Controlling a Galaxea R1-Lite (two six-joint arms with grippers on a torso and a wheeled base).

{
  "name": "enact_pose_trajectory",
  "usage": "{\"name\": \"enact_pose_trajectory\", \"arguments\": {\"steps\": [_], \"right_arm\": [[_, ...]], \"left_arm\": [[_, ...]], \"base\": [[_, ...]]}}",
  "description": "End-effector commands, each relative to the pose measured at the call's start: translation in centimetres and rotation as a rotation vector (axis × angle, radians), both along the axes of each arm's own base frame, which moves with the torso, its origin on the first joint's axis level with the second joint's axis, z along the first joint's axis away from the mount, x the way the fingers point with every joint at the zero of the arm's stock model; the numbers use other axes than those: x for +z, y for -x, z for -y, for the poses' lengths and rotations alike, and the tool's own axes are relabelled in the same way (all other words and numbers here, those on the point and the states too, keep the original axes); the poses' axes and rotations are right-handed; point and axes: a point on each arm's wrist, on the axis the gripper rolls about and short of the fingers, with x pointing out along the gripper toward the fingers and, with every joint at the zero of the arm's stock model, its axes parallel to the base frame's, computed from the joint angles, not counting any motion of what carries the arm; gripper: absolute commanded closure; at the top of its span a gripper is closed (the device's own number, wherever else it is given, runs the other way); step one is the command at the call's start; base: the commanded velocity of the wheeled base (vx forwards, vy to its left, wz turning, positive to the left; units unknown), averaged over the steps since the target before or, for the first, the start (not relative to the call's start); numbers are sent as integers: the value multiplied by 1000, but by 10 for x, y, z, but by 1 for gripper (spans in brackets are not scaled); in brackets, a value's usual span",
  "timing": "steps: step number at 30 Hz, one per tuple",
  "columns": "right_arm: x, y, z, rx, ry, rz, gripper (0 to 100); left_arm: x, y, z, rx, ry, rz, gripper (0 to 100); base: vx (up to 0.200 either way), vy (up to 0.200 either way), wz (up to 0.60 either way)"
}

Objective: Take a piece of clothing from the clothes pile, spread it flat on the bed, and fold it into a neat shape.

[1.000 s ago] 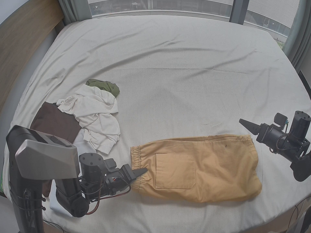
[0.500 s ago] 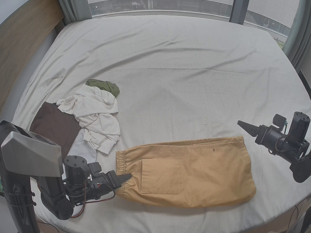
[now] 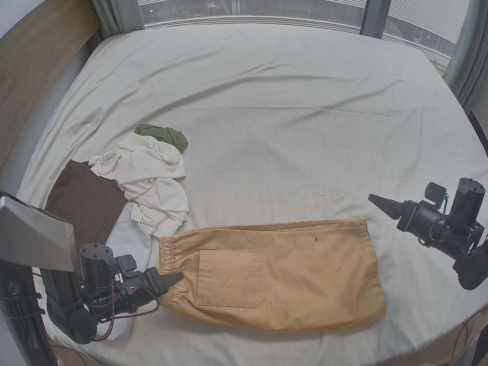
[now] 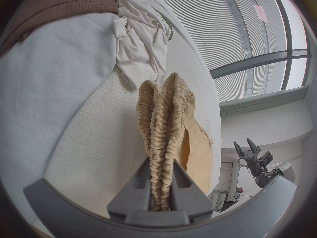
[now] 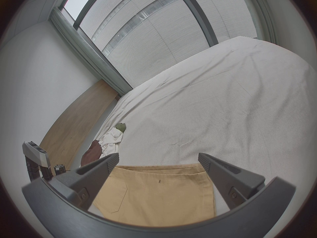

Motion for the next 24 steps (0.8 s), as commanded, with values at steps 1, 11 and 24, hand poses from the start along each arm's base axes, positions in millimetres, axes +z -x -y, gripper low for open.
{"name": "enact_pose_trajectory", "arguments": {"steps": [1, 11, 24], "right_arm": [[-2, 1, -3, 14, 2, -9, 0], [-5, 4, -11, 43, 3, -22, 0], [-4, 5, -12, 47, 4, -20, 0]], "left_arm": [[5, 2, -1, 2, 3, 15, 100], [32, 4, 23, -83, 50, 135, 100], [53, 8, 61, -215, 106, 243, 100]], "base": [[0, 0, 0], [0, 0, 0], [0, 0, 0]]}}
